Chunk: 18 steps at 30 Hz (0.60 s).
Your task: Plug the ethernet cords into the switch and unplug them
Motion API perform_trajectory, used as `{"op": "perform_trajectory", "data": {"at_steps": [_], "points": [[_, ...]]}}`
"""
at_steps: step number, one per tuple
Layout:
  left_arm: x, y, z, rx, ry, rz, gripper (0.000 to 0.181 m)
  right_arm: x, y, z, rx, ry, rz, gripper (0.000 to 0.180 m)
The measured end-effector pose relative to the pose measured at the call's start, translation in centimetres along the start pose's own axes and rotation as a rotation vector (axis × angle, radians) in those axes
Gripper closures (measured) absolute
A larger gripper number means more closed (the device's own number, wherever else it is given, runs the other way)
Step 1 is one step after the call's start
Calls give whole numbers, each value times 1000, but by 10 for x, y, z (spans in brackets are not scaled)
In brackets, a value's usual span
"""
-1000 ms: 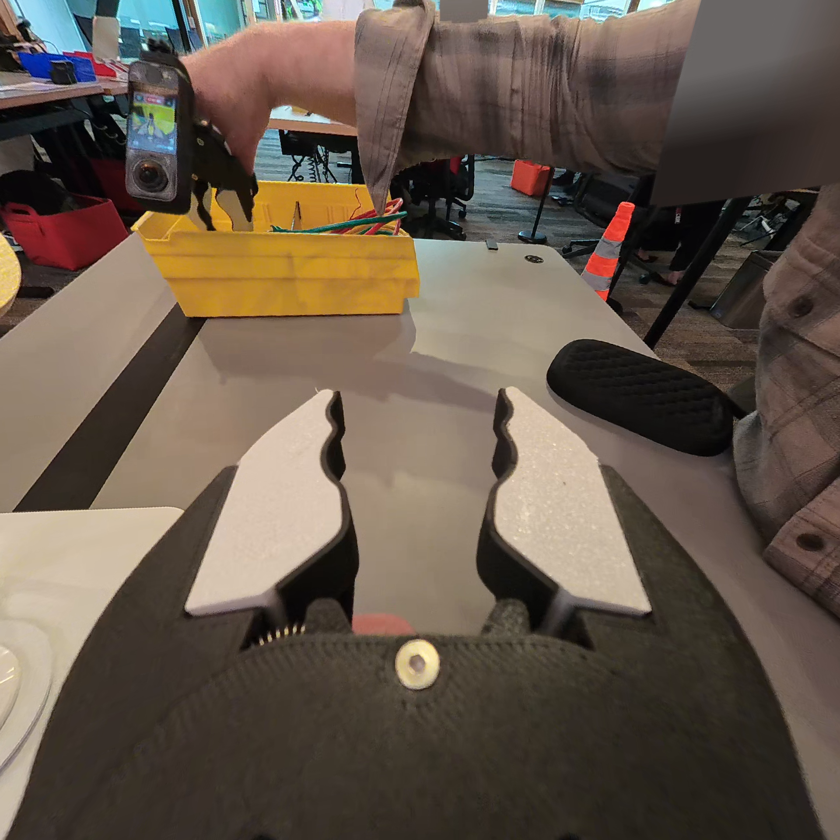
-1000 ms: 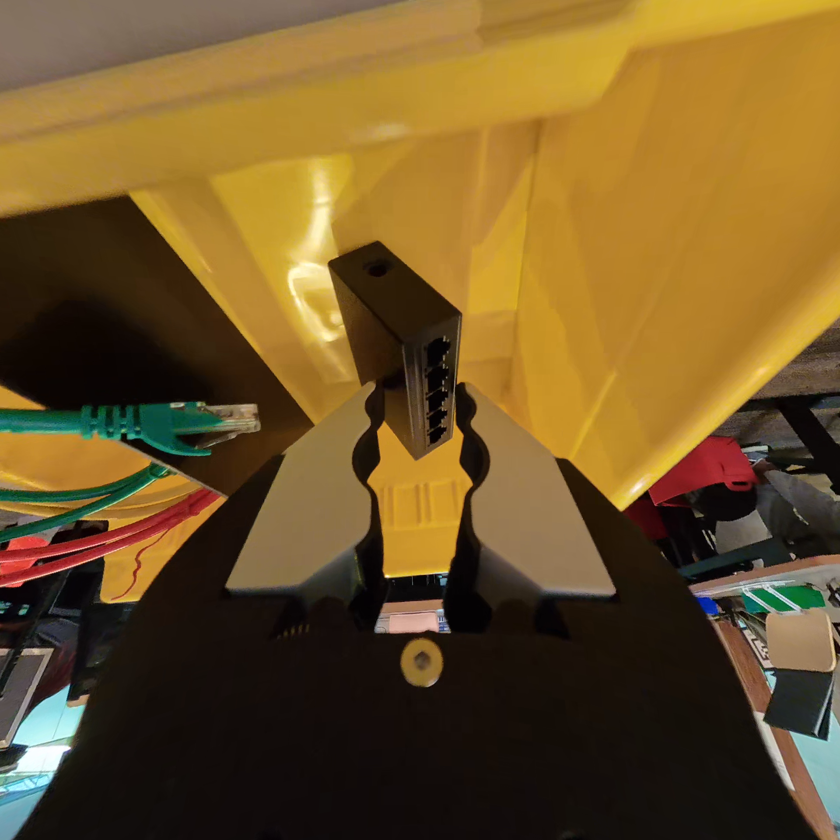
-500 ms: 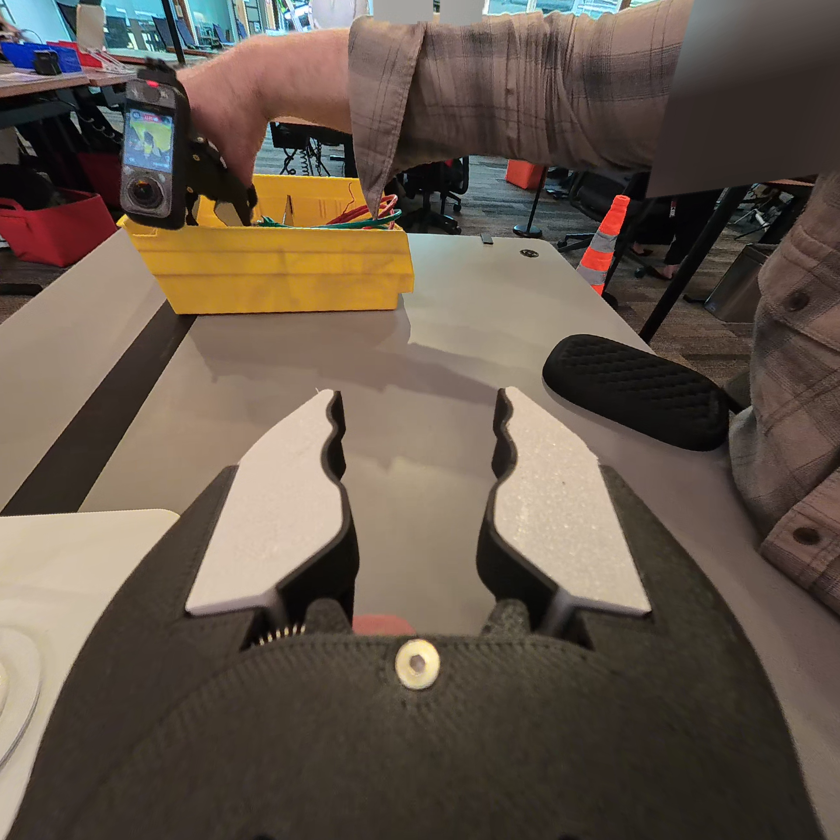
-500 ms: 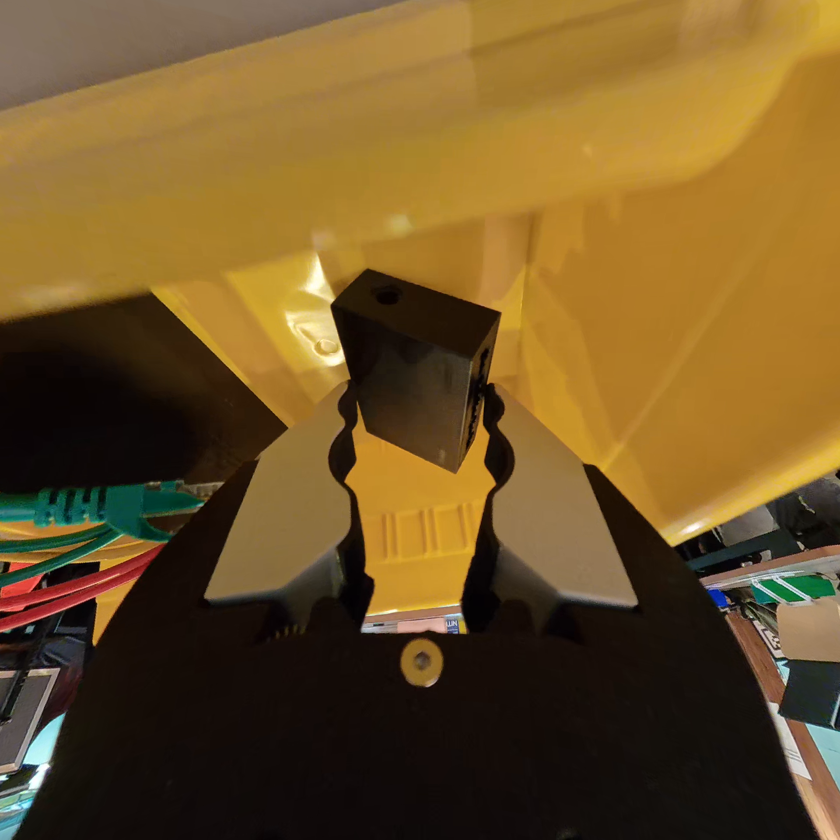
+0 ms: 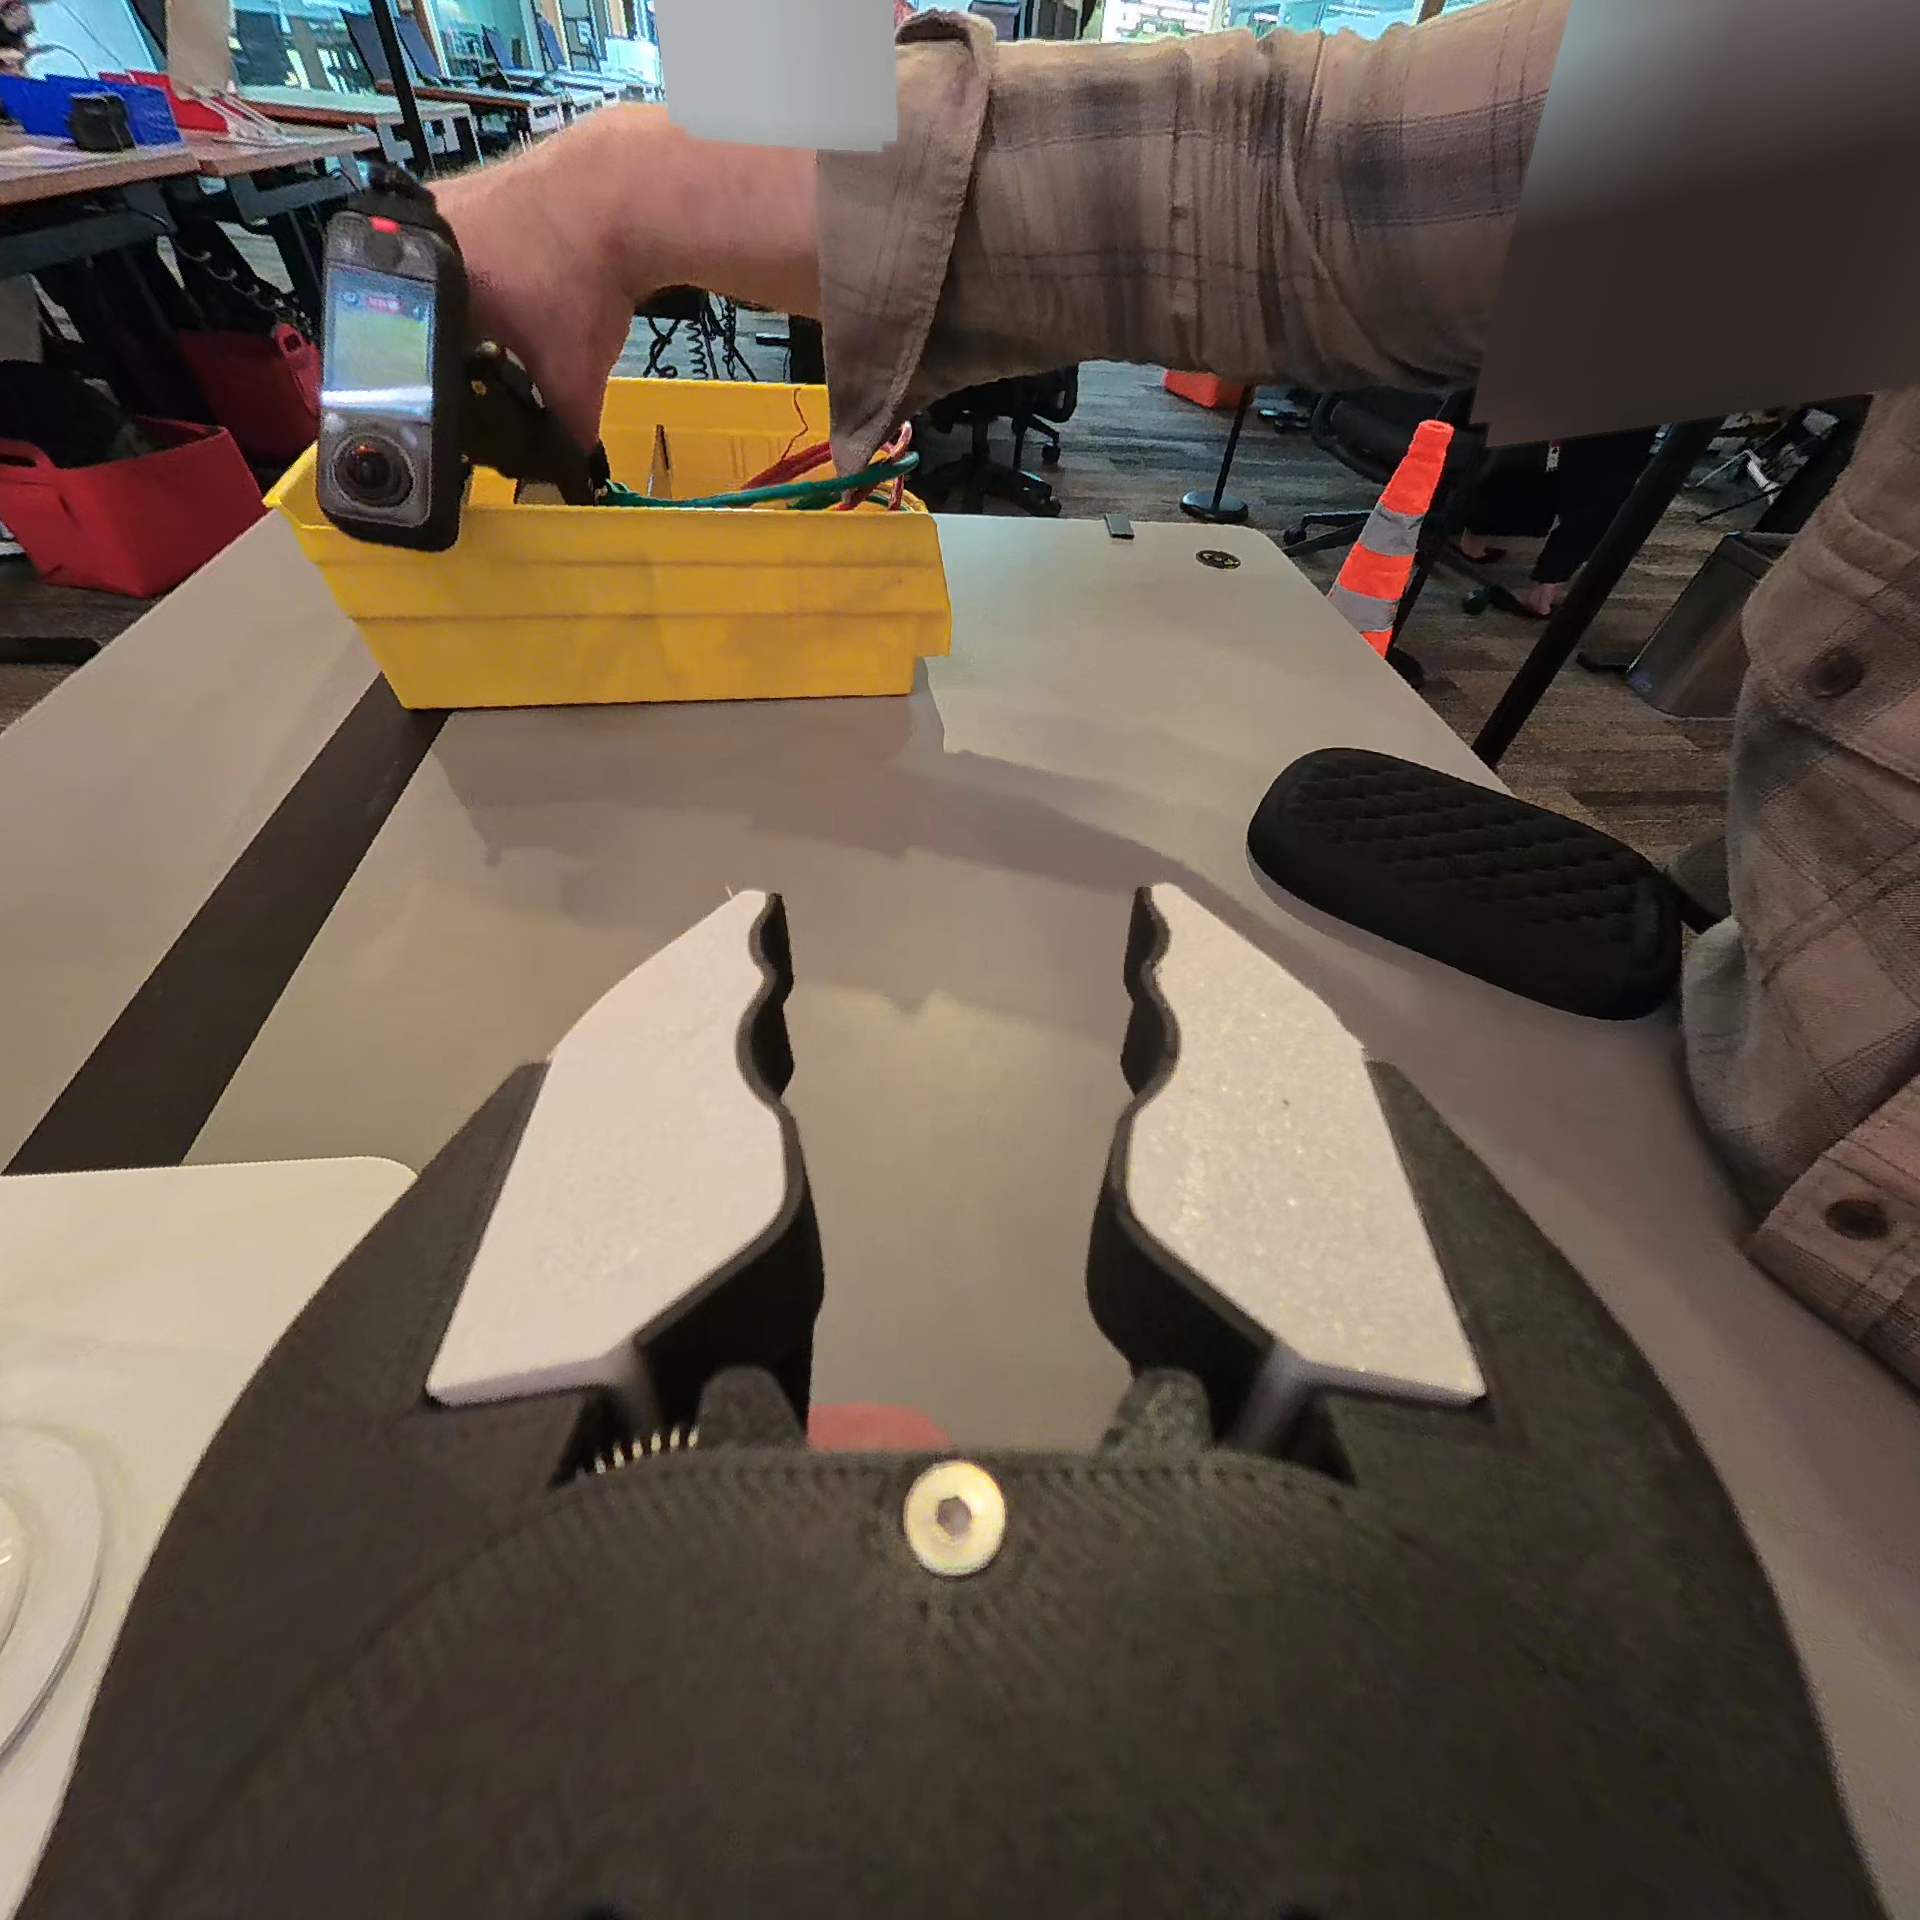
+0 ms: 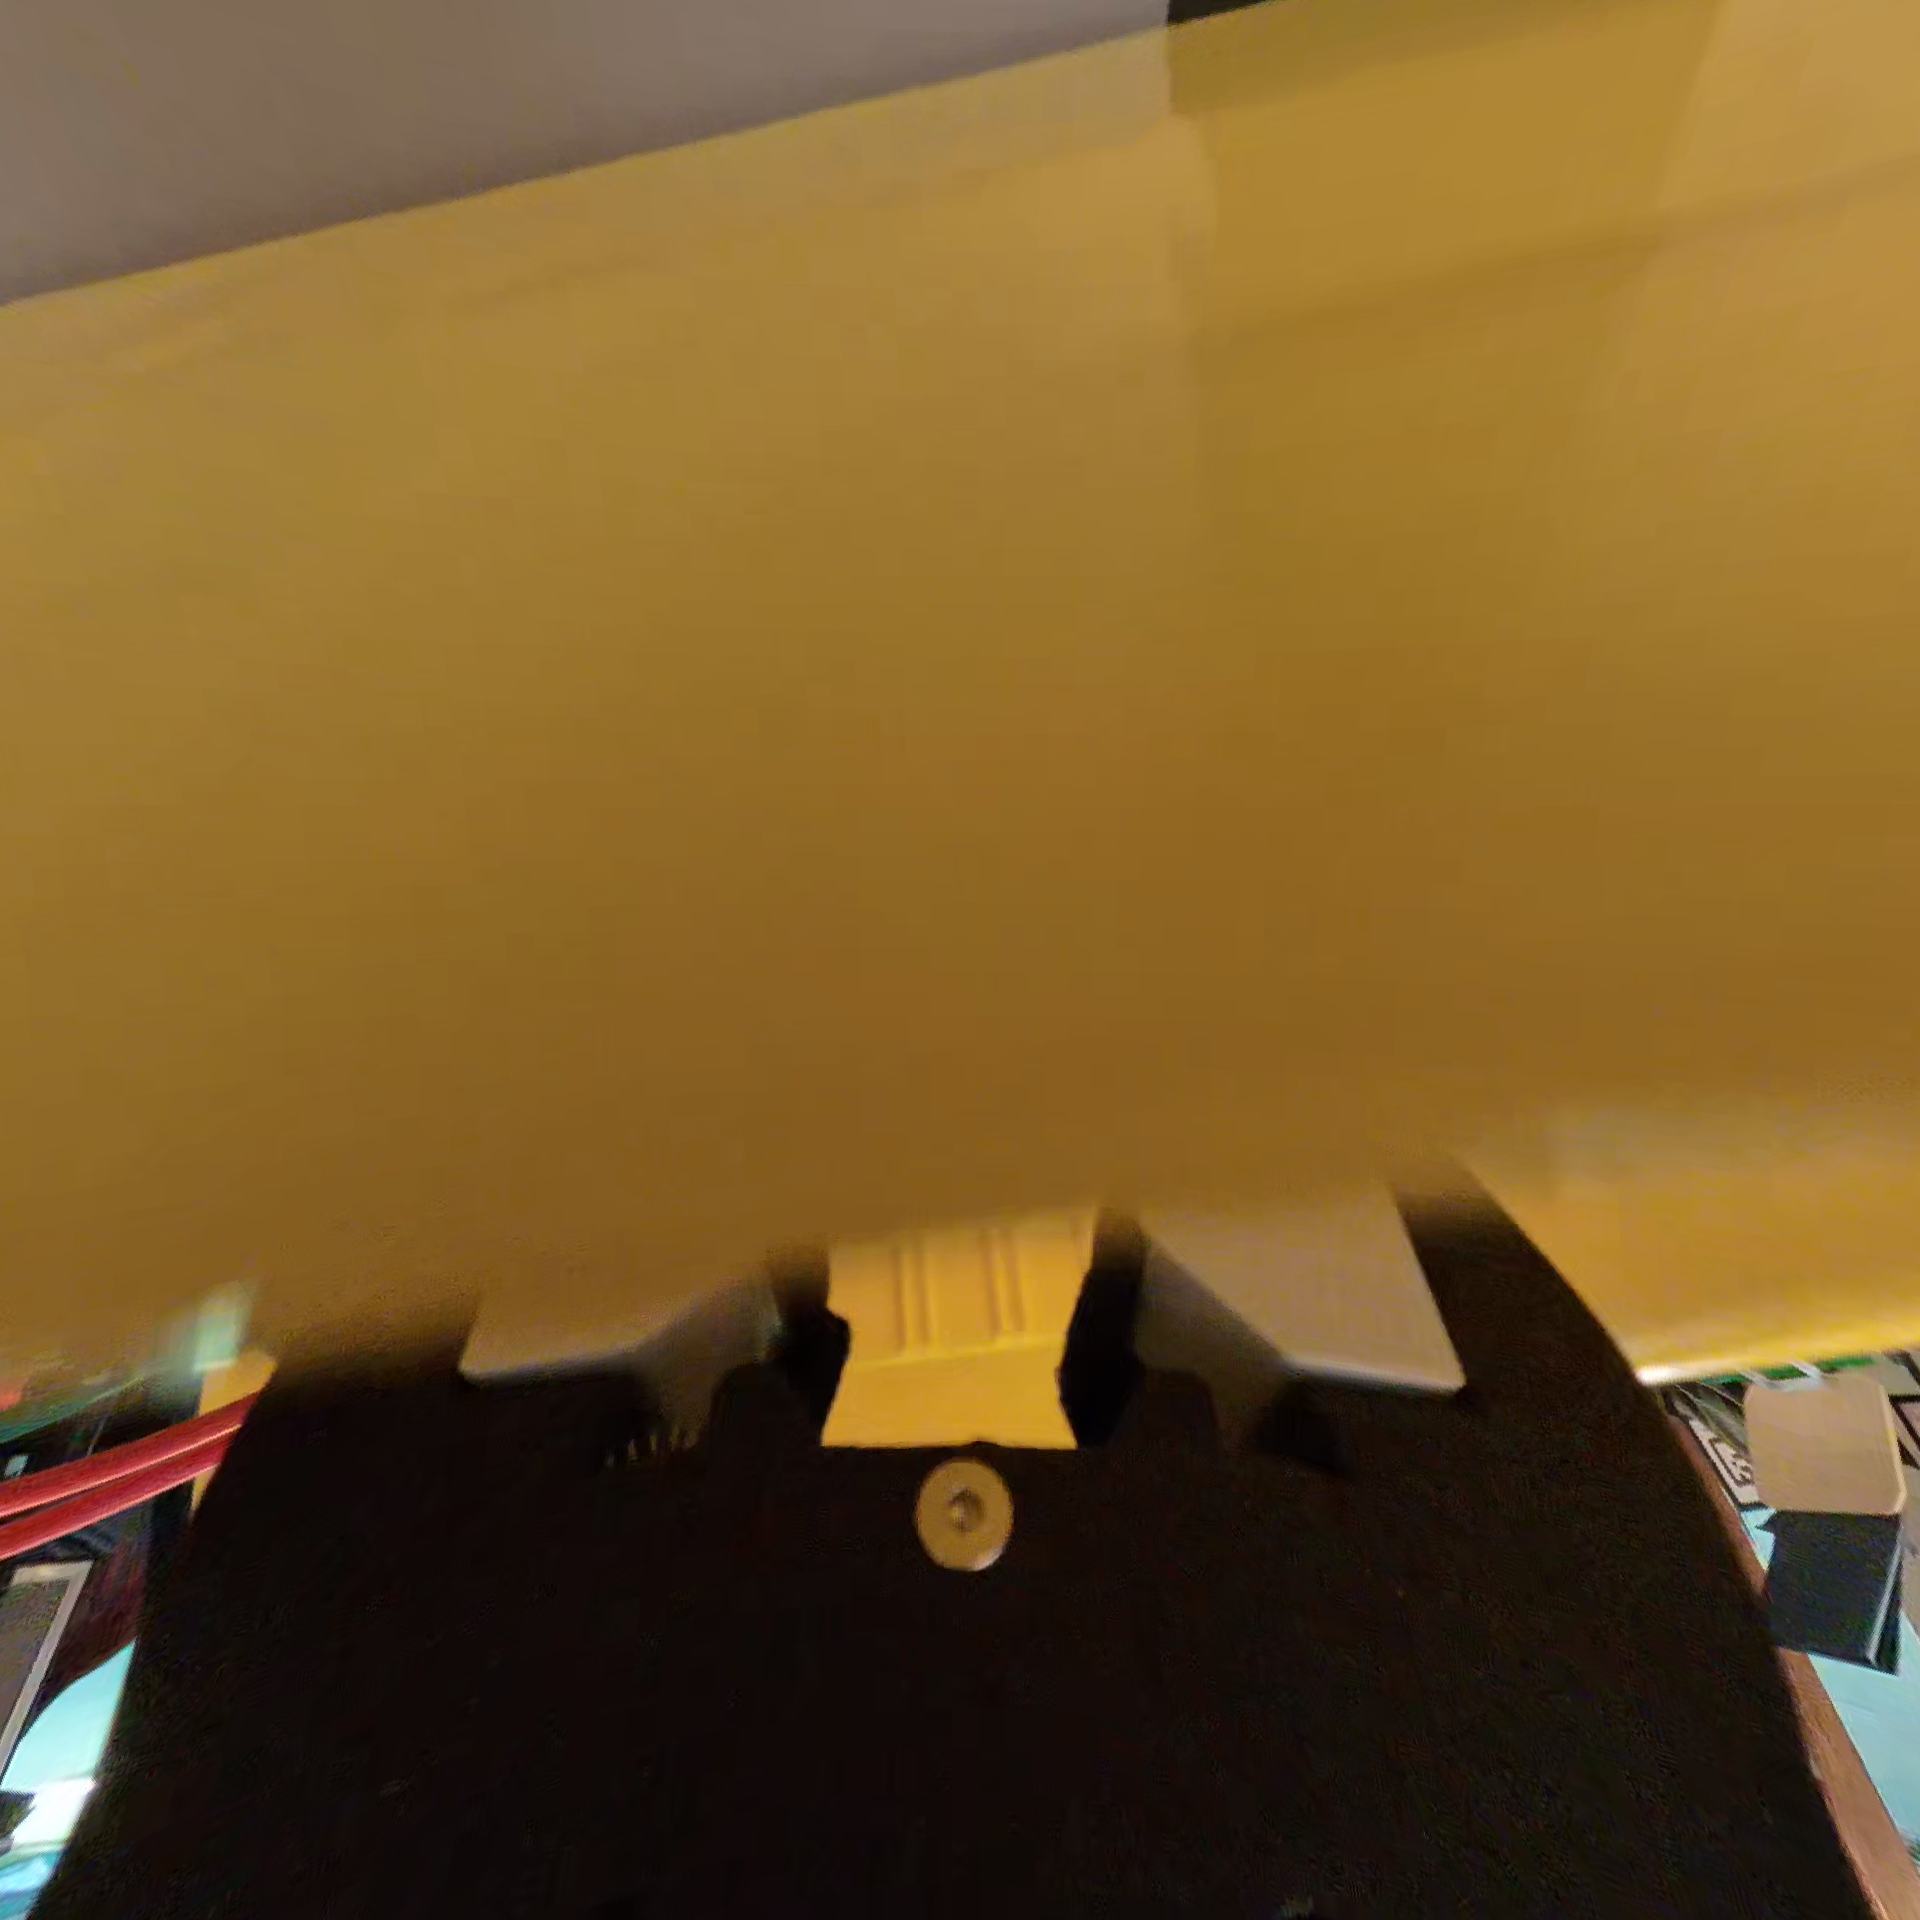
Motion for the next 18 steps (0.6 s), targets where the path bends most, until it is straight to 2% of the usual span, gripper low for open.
{"op": "perform_trajectory", "data": {"at_steps": [1,4,8,12,13,15,18], "points": [[0,0,0,-1,-1,0,119,0,1,-1,2,9,1,120],[0,0,0,-1,-2,4,119,3,5,-7,7,50,10,110],[-1,-4,0,7,-20,15,119,8,15,-25,26,134,44,107],[-3,-13,-3,31,-47,34,119,10,29,-58,51,308,117,105],[-2,-15,-4,35,-51,41,119,10,32,-69,75,387,140,111],[-1,-23,-5,51,-64,63,119,8,39,-92,109,567,190,103],[0,-32,-6,57,-99,95,119,-3,52,-132,150,927,292,100]]}}
Point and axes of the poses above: each gripper's, where its closed fingertips meet, z out along the fingers, y out of its underside, x = y × z across the jaws, the point moved 6 cm from there along -z, back along the fingers, and after that the axes turned 11 degrees about x, right-handed, at the moved point
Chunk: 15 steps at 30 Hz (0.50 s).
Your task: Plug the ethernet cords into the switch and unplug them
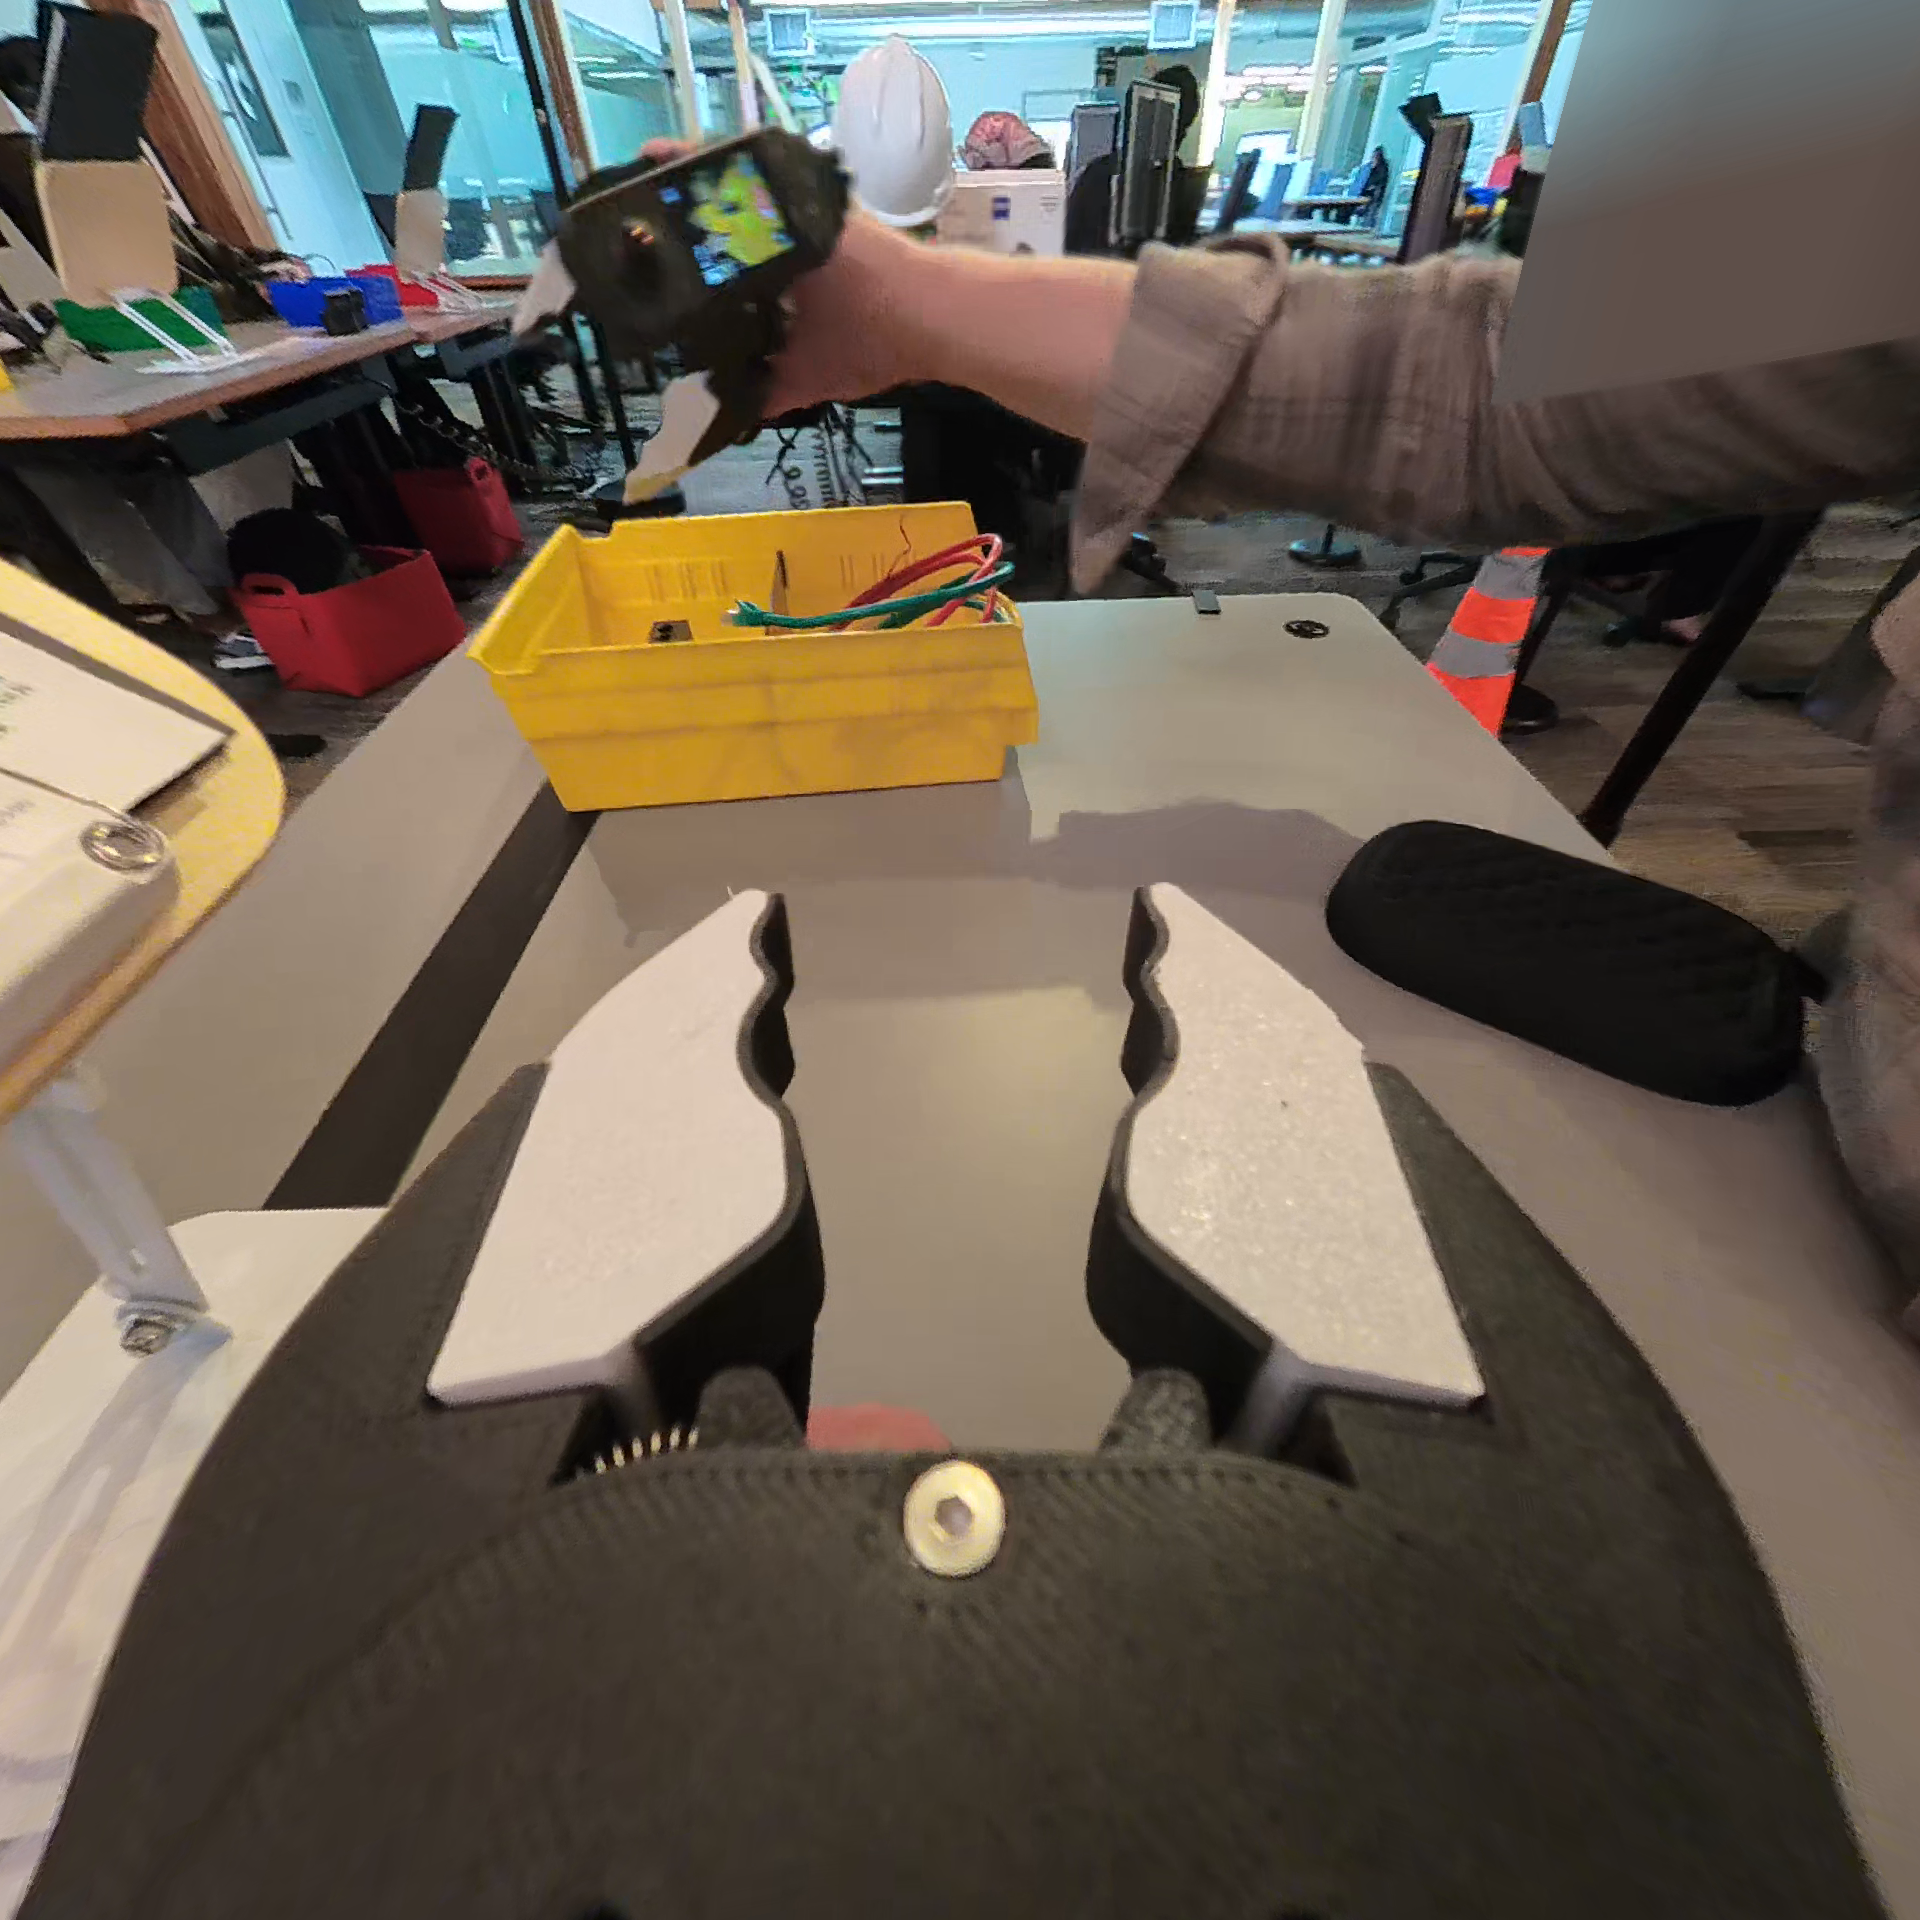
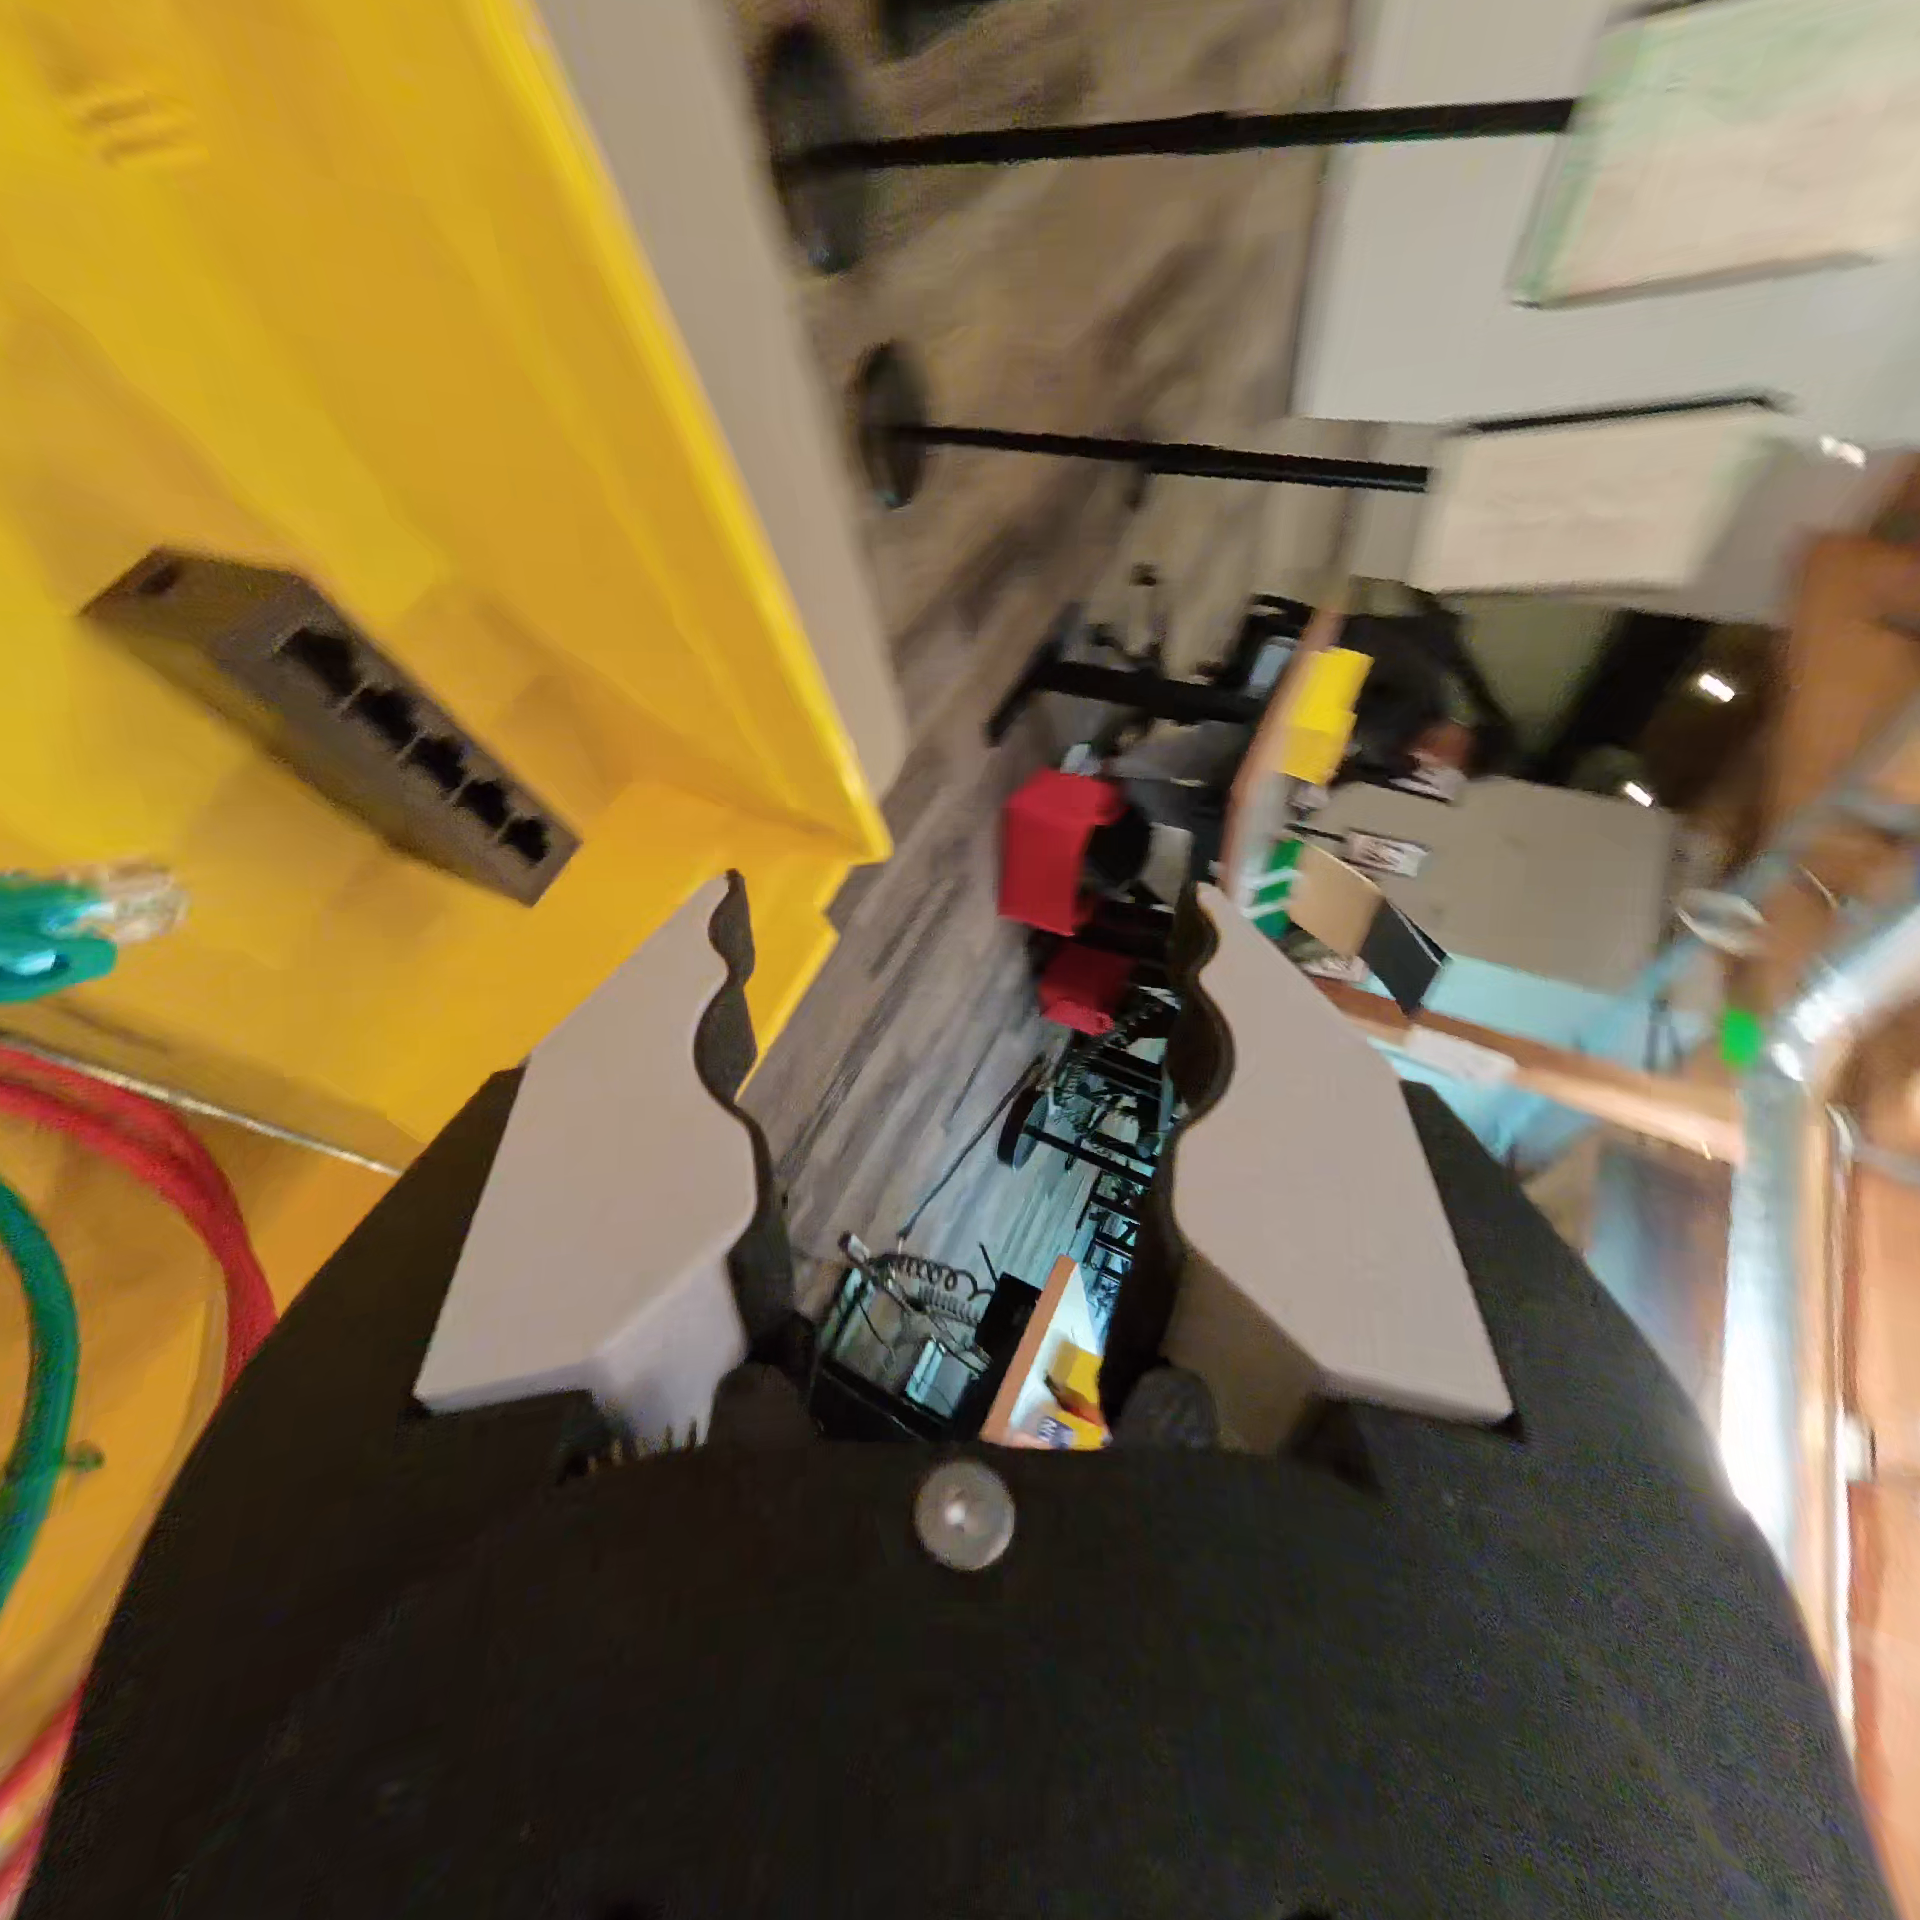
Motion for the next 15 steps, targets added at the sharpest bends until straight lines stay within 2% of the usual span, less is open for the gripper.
{"op": "perform_trajectory", "data": {"at_steps": [2,5,9,15], "points": [[0,-6,2,7,-12,13,119,9,-1,-30,68,184,111,110],[-1,-15,8,6,-26,21,120,10,-2,-67,128,326,237,120],[0,-28,14,-31,-18,30,119,8,-1,-97,140,392,334,123],[5,-52,0,-124,-151,99,109,4,2,-117,169,419,415,121]]}}
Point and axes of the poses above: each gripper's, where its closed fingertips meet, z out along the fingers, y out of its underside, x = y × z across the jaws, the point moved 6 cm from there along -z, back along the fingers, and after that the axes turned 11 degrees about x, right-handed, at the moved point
